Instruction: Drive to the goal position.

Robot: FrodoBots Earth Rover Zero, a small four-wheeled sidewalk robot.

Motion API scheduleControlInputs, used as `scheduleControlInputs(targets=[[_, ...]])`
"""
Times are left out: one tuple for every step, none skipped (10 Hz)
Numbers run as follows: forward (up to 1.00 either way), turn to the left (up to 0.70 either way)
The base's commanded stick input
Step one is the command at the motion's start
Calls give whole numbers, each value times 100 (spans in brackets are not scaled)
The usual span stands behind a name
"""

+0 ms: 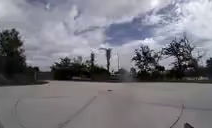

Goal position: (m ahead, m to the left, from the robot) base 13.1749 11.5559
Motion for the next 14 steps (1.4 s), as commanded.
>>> scheduleControlInputs(targets=[[59, 1], [59, 1], [59, 1], [59, 1], [59, 1], [59, 1], [59, 1], [59, 1], [59, 1], [59, 1], [59, 1], [59, 1], [59, 1], [59, 1]])
